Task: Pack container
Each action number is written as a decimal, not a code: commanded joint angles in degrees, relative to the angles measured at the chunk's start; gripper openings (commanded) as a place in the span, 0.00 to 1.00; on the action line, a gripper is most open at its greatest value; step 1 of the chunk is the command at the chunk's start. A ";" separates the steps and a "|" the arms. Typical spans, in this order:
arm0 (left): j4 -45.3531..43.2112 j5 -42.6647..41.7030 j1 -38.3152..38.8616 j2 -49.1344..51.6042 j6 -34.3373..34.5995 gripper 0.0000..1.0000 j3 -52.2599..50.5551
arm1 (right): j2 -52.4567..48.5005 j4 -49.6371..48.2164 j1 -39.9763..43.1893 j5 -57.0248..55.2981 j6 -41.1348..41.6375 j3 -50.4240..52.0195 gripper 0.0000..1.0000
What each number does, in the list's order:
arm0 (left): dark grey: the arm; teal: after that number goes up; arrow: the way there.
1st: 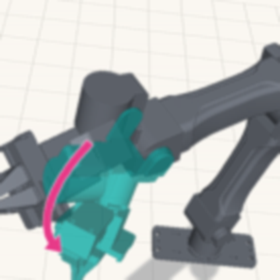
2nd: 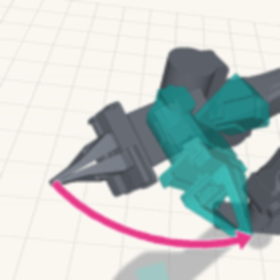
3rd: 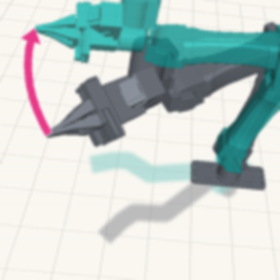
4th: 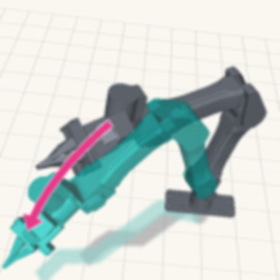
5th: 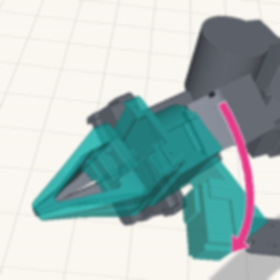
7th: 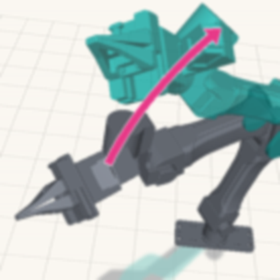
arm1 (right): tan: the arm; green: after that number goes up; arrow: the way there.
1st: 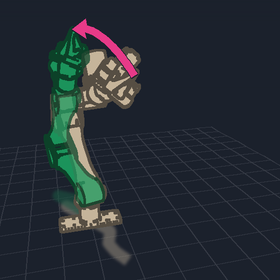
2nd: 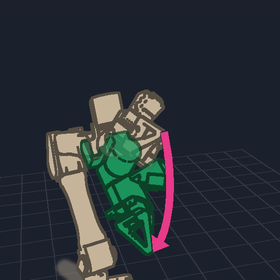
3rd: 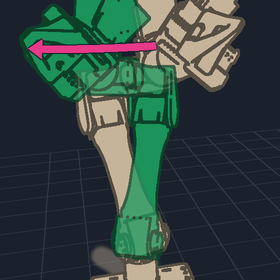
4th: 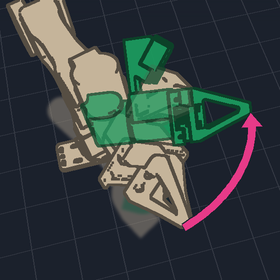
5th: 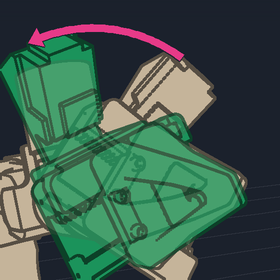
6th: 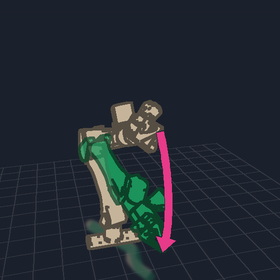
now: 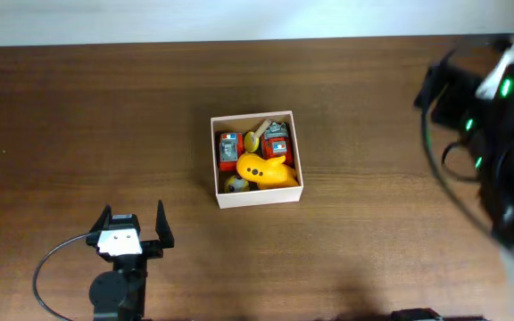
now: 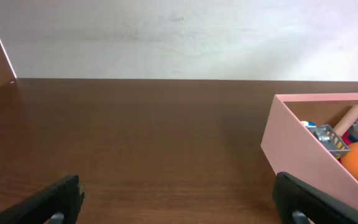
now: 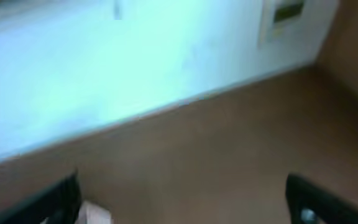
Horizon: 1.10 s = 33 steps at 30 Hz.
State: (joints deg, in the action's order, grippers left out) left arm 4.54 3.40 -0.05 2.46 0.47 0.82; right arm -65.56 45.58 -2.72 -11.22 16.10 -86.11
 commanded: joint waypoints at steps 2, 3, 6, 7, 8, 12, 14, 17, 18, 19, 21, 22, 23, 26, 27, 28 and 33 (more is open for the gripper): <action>0.07 -0.66 0.15 -0.55 0.15 0.99 -0.28 | 12.17 -10.54 0.24 4.74 -5.62 22.27 0.99; 0.07 -0.63 0.15 -0.55 0.17 0.99 -0.28 | 15.06 -13.18 0.22 4.94 -5.62 26.88 0.99; 0.07 -0.63 0.15 -0.55 0.15 0.99 -0.28 | 23.37 -19.37 0.42 6.27 -5.64 38.86 0.99; 0.07 -0.66 0.15 -0.55 0.17 0.99 -0.28 | 25.73 -20.74 0.68 7.19 -5.62 41.97 0.99; 0.07 -0.66 0.15 -0.55 0.15 0.99 -0.28 | 28.63 -22.29 1.22 8.50 -5.62 45.55 0.99; 0.07 -0.66 0.15 -0.55 0.15 0.99 -0.28 | 38.88 -27.61 3.43 12.96 -5.62 57.42 0.99; 0.07 -0.63 0.15 -0.55 0.15 0.99 -0.28 | 43.87 -29.68 4.02 13.68 -5.62 62.64 0.99; 0.07 -0.63 0.15 -0.55 0.15 0.99 -0.28 | 50.12 -31.36 4.02 13.66 -5.62 68.41 0.99; 0.07 -0.63 0.15 -0.55 0.17 0.99 -0.28 | 51.60 -31.65 4.02 13.66 -5.62 69.75 0.99; 0.07 -0.66 0.15 -0.55 0.15 0.99 -0.28 | 53.22 -31.78 4.02 13.66 -5.60 71.06 0.99; 0.07 -0.63 0.15 -0.55 0.15 0.99 -0.28 | 55.67 -31.76 4.02 13.66 -5.62 73.02 0.99; 0.07 -0.63 0.15 -0.55 0.15 0.99 -0.28 | 56.83 -31.74 4.02 13.66 -5.62 74.01 0.99; 0.07 -0.63 0.15 -0.55 0.17 0.99 -0.28 | 57.53 -31.69 4.02 13.66 -5.62 74.58 0.99; 0.07 -0.63 0.15 -0.55 0.15 0.99 -0.28 | 59.47 -31.21 3.93 13.64 -5.66 76.02 0.99; 0.07 -0.66 0.15 -0.55 0.15 0.99 -0.28 | 60.04 -31.17 3.93 13.66 -5.64 76.48 0.99; 0.07 -0.66 0.15 -0.55 0.15 0.99 -0.28 | 60.41 -31.19 3.91 13.66 -5.64 76.83 0.99; 0.07 -0.66 0.15 -0.55 0.15 0.99 -0.28 | 62.95 -31.12 3.87 14.27 -5.62 79.32 0.99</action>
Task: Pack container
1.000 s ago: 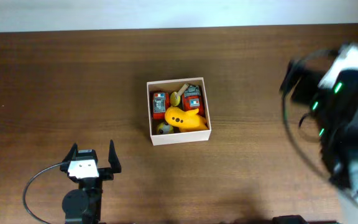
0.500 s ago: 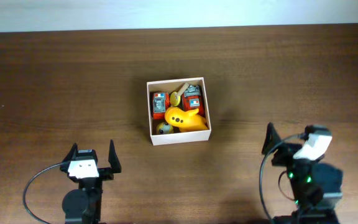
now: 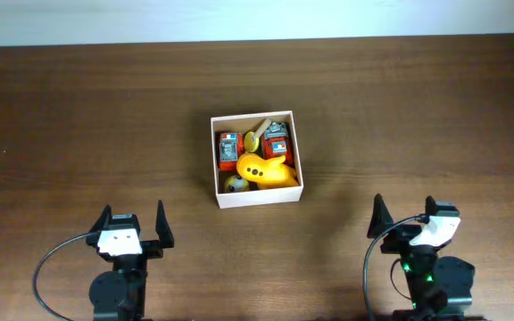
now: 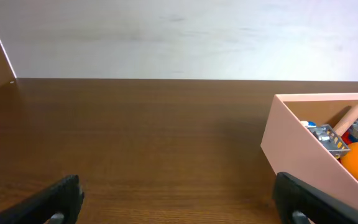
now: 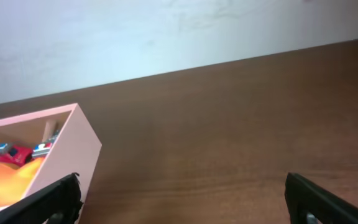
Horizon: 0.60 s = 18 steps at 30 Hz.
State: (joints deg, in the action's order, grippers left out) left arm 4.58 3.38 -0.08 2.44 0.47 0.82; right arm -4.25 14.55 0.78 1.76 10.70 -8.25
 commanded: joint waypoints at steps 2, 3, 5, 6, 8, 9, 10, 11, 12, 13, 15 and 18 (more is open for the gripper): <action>0.02 -0.63 0.17 -0.52 0.15 0.99 -0.28 | 2.93 0.04 0.37 1.31 -0.22 2.29 0.99; 0.02 -0.61 0.17 -0.52 0.15 0.99 -0.28 | 3.72 0.04 0.37 1.33 -0.22 2.82 0.99; 0.02 -0.63 0.17 -0.52 0.15 0.99 -0.28 | 4.07 -0.13 0.35 2.21 -0.20 3.69 0.99; 0.02 -0.61 0.17 -0.52 0.15 0.99 -0.28 | 4.07 -0.28 0.31 2.62 -0.28 3.89 0.99; 0.02 -0.63 0.17 -0.52 0.15 0.99 -0.28 | 4.07 -0.28 0.26 2.62 -0.44 3.89 0.99; 0.02 -0.61 0.17 -0.52 0.15 0.99 -0.28 | 4.07 -0.28 0.26 2.62 -0.44 3.89 0.99; 0.02 -0.61 0.17 -0.52 0.15 0.99 -0.28 | 4.07 -0.28 0.26 2.62 -0.46 3.89 0.99; 0.02 -0.61 0.17 -0.52 0.15 0.99 -0.28 | 4.07 -0.26 0.26 2.62 -0.44 3.89 0.99; 0.02 -0.63 0.17 -0.52 0.15 0.99 -0.28 | 4.07 -0.28 0.26 2.67 -0.44 3.89 0.99; 0.02 -0.63 0.17 -0.52 0.15 0.99 -0.28 | 4.07 -0.28 0.24 2.80 -0.44 3.89 0.99; 0.02 -0.61 0.17 -0.52 0.15 0.99 -0.28 | 4.07 -0.26 -0.44 2.78 -0.96 3.89 0.99; 0.02 -0.63 0.17 -0.52 0.15 0.99 -0.28 | 4.07 -0.26 -2.14 2.73 -2.21 3.89 0.99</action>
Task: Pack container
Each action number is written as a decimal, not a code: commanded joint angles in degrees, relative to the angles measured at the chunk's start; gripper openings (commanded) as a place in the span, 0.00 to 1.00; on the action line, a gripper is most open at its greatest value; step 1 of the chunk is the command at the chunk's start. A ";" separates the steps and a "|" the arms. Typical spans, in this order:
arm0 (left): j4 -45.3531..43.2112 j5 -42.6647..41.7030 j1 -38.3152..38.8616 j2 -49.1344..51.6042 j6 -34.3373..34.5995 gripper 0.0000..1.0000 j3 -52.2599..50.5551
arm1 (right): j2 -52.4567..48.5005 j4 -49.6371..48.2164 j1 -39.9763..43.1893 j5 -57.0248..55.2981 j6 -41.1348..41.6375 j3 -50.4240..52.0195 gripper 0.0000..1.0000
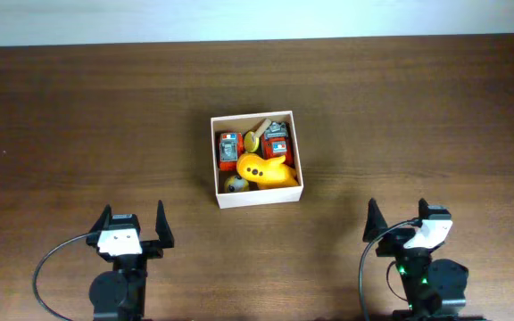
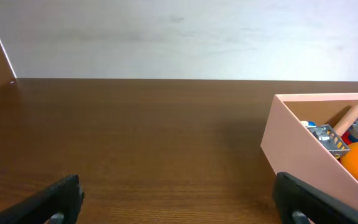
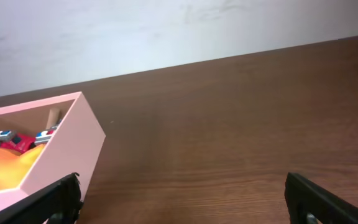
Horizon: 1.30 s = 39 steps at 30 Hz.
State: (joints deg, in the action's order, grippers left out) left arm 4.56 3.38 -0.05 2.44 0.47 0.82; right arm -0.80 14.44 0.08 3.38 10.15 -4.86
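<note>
A pale pink square box (image 1: 217,160) stands at the table's middle. Inside lie a yellow toy plane (image 1: 266,171), two red toy robots (image 1: 230,147), a wooden piece (image 1: 261,127) and a small round toy (image 1: 233,184). The box also shows at the right of the left wrist view (image 2: 291,146) and at the left of the right wrist view (image 3: 61,155). My left gripper (image 1: 132,221) rests low at the front left, open and empty (image 2: 179,202). At the front right sits my right gripper (image 1: 398,217), likewise open with nothing in it (image 3: 182,199).
The dark wooden table (image 1: 87,116) runs back to a white wall (image 1: 239,18). Black cables (image 1: 52,267) loop beside each arm base at the front edge.
My right gripper has shifted slightly left and its view turned a little, so the box shows further in. The left arm and the box contents are unchanged.
At first my right arm was raised at the far right edge, blurred, its camera facing the wall. Then it stood low at the front right, open, facing the box. It has settled there now. The left gripper stayed open and still throughout.
</note>
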 commanded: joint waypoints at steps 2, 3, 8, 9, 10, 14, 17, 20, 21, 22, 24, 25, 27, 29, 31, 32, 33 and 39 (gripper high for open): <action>0.04 -0.63 0.15 -0.52 0.15 0.99 -0.28 | 0.61 -0.17 -2.32 1.05 -2.54 0.50 0.99; 0.04 -0.61 0.15 -0.52 0.15 0.99 -0.28 | 0.61 -0.17 -2.27 0.94 -2.69 0.50 0.99; 0.04 -0.63 0.15 -0.52 0.15 0.99 -0.28 | 0.61 -0.17 -0.74 0.96 -2.64 0.50 0.99; 0.04 -0.61 0.15 -0.52 0.15 0.99 -0.28 | 0.61 -0.17 -0.70 0.94 -2.64 0.50 0.99; 0.04 -0.63 0.15 -0.52 0.15 0.99 -0.28 | 0.61 -0.15 -0.76 0.94 -2.64 0.50 0.99; 0.04 -0.61 0.15 -0.52 0.17 0.99 -0.28 | 0.61 -0.15 -0.83 0.92 -2.67 0.50 0.99; 0.04 -0.63 0.15 -0.52 0.15 0.99 -0.28 | 0.61 -0.15 -0.87 0.92 -2.67 0.50 0.99; 0.04 -0.63 0.15 -0.52 0.15 0.99 -0.28 | 0.61 -0.13 -0.96 0.94 -2.67 0.50 0.99; 0.04 -0.63 0.15 -0.52 0.15 0.99 -0.28 | 0.61 -0.13 -0.96 0.94 -2.67 0.50 0.99; 0.04 -0.61 0.15 -0.52 0.15 0.99 -0.28 | 0.61 -0.13 -0.96 0.94 -2.67 0.50 0.99; 0.04 -0.63 0.15 -0.52 0.17 0.99 -0.28 | 0.61 -0.15 -0.96 0.96 -2.62 0.50 0.99; 0.04 -0.63 0.15 -0.52 0.15 0.99 -0.28 | 0.61 -0.15 -0.96 0.96 -2.62 0.50 0.99; 0.04 -0.63 0.15 -0.52 0.15 0.99 -0.28 | 0.61 -0.15 -0.96 0.94 -2.64 0.50 0.99; 0.04 -0.61 0.15 -0.52 0.15 0.99 -0.28 | 0.61 -0.15 -0.96 0.94 -2.64 0.50 0.99; 0.04 -0.63 0.15 -0.52 0.15 0.99 -0.28 | 0.61 -0.15 -0.96 0.94 -2.64 0.50 0.99; 0.04 -0.61 0.15 -0.52 0.15 0.99 -0.28 | 0.61 -0.17 -0.96 0.94 -2.64 0.50 0.99; 0.04 -0.63 0.15 -0.52 0.15 0.99 -0.28 | 0.61 -0.15 -0.96 0.94 -2.64 0.50 0.99; 0.04 -0.61 0.15 -0.52 0.15 0.99 -0.28 | 0.61 -0.17 -0.96 0.94 -2.64 0.50 0.99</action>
